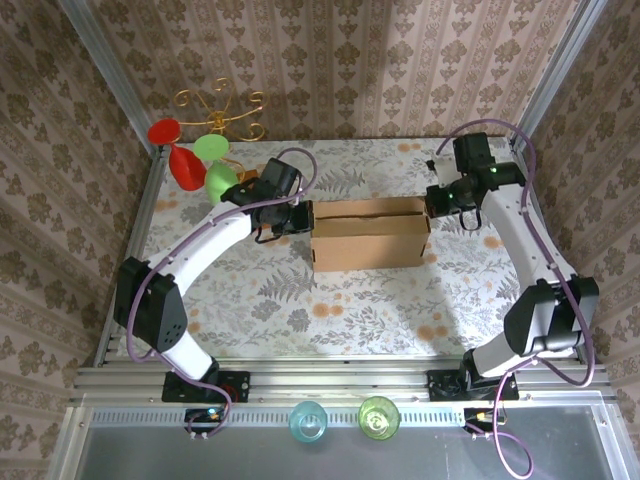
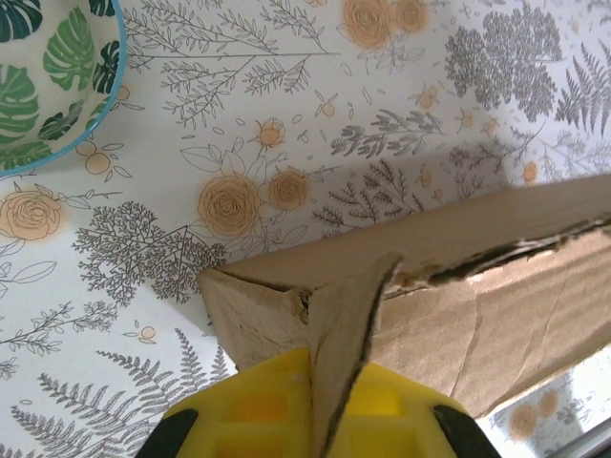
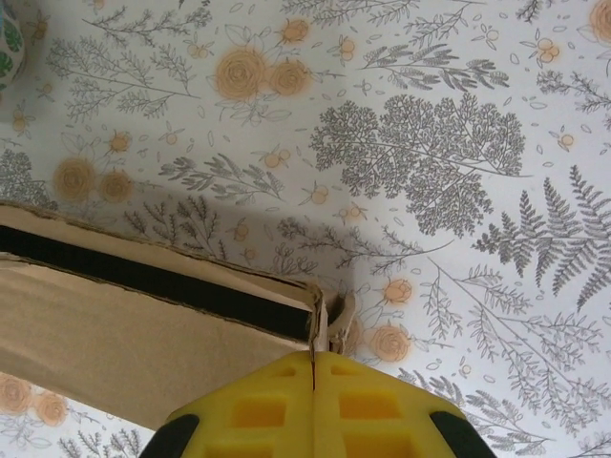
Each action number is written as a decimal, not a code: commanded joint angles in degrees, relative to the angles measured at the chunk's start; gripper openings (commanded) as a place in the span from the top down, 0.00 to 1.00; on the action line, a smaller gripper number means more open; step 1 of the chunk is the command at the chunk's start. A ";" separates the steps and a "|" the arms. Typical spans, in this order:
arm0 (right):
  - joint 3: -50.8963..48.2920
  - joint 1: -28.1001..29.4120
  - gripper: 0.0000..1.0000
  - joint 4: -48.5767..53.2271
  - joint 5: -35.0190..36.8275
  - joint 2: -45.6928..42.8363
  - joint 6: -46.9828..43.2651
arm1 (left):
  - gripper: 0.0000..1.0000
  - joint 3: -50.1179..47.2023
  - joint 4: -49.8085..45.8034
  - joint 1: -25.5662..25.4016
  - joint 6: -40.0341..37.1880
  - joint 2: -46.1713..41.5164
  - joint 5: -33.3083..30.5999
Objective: Fold the paper box
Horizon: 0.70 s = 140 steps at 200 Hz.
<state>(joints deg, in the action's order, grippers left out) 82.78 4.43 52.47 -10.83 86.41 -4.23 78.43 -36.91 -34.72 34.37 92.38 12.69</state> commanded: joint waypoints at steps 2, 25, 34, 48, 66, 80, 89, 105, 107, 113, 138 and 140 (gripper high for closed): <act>-4.24 0.28 1.00 -1.25 -1.12 -3.34 4.18 | 1.00 -2.56 0.18 0.53 3.42 -1.06 -2.45; -8.19 0.32 1.00 -3.58 -0.94 -6.23 7.20 | 1.00 -3.63 1.00 0.53 4.49 -1.61 -3.45; -9.44 0.41 1.00 -4.53 -1.12 -8.35 8.54 | 1.00 -4.07 1.34 0.53 4.90 -1.78 -3.76; -11.39 0.41 1.00 -5.61 -0.93 -10.19 9.90 | 1.00 -4.73 1.82 0.53 5.41 -2.13 -4.25; -13.72 0.43 1.00 -6.84 -0.32 -12.20 11.60 | 1.00 -5.27 2.28 0.49 5.95 -2.29 -4.66; -15.33 0.41 1.00 -7.63 -0.72 -13.24 13.24 | 1.00 -5.69 2.62 0.44 6.36 -2.41 -5.11; -16.35 0.41 1.00 -8.27 -0.94 -13.95 14.63 | 1.00 -5.91 2.95 0.44 6.59 -2.46 -5.23; -18.26 0.41 1.00 -9.64 -1.54 -15.55 17.60 | 1.00 -6.09 3.23 0.44 6.98 -2.52 -5.47; -18.51 0.41 1.00 -9.81 -1.60 -15.74 18.01 | 1.00 -6.07 3.28 0.40 7.01 -2.50 -5.52; -19.20 0.41 1.00 -10.29 -1.81 -16.36 18.99 | 1.00 -6.18 3.41 0.40 7.13 -2.54 -5.64; -21.68 0.75 1.00 -11.55 -1.27 -18.91 22.08 | 1.00 -6.54 4.03 0.19 7.81 -2.52 -5.82; -21.83 0.76 1.00 -11.70 -1.23 -19.09 22.25 | 1.00 -6.54 4.08 0.18 7.81 -2.52 -5.92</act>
<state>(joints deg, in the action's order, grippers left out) 63.55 4.64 40.84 -12.05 69.71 12.93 73.84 -30.70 -34.83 40.23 90.24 10.46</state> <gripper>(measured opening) 0.059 0.063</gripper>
